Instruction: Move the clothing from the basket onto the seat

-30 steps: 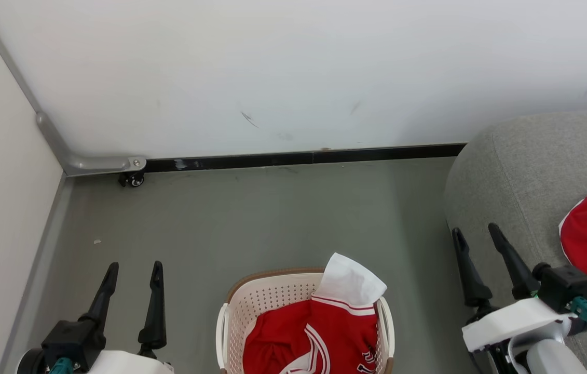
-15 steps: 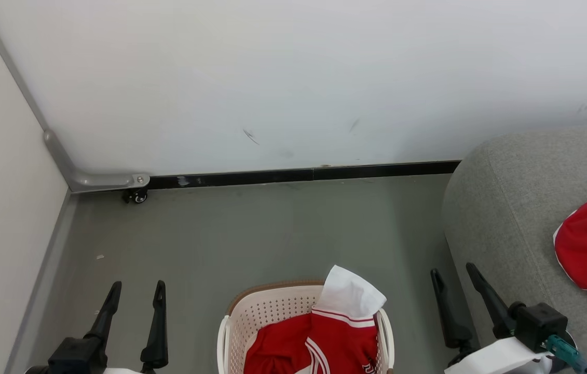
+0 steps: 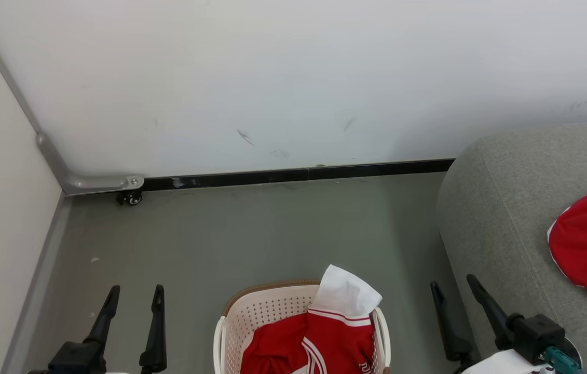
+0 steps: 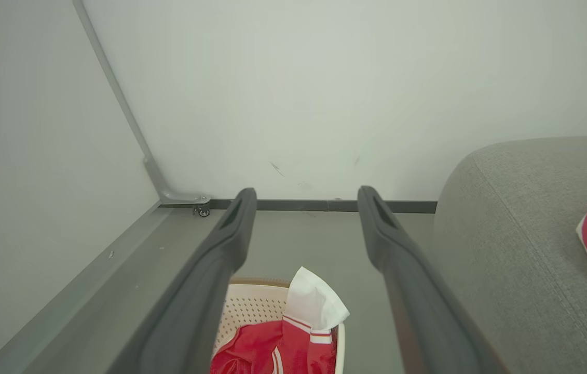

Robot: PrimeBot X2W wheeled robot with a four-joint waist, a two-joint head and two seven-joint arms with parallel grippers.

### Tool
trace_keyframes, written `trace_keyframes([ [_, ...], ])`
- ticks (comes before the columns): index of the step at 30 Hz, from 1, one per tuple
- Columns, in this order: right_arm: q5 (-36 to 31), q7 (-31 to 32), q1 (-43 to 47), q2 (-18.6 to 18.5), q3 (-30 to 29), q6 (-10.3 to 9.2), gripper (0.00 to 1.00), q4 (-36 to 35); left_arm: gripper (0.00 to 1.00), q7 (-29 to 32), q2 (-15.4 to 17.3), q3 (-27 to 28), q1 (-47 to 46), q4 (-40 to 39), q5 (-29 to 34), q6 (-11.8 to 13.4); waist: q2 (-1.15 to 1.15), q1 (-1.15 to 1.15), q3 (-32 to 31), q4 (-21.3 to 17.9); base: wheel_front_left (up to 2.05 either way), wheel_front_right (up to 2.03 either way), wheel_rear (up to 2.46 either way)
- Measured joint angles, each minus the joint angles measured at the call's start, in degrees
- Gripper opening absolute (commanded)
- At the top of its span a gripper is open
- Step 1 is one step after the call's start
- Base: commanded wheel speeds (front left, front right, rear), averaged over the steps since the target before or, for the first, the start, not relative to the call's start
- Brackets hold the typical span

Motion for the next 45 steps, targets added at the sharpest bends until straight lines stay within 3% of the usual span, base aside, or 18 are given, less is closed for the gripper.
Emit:
trace_keyframes([
  [34, 0.79, 2.37, 2.58, 0.31, -0.36, 0.00, 1.00, -6.82, 1.00, 0.00, -0.63, 0.53, 0.00, -0.74, 1.31, -0.87, 0.00, -0.01, 1.45, -2.16, 0.00, 0.00, 0.00],
  [45, 0.70, 2.88, 2.57, 0.38, -1.69, 0.00, 1.00, -8.80, 1.00, 0.00, 0.07, -2.57, -0.62, 0.32, 3.24, -3.38, 0.00, 0.00, 3.23, -2.52, 0.00, 0.00, 0.00],
])
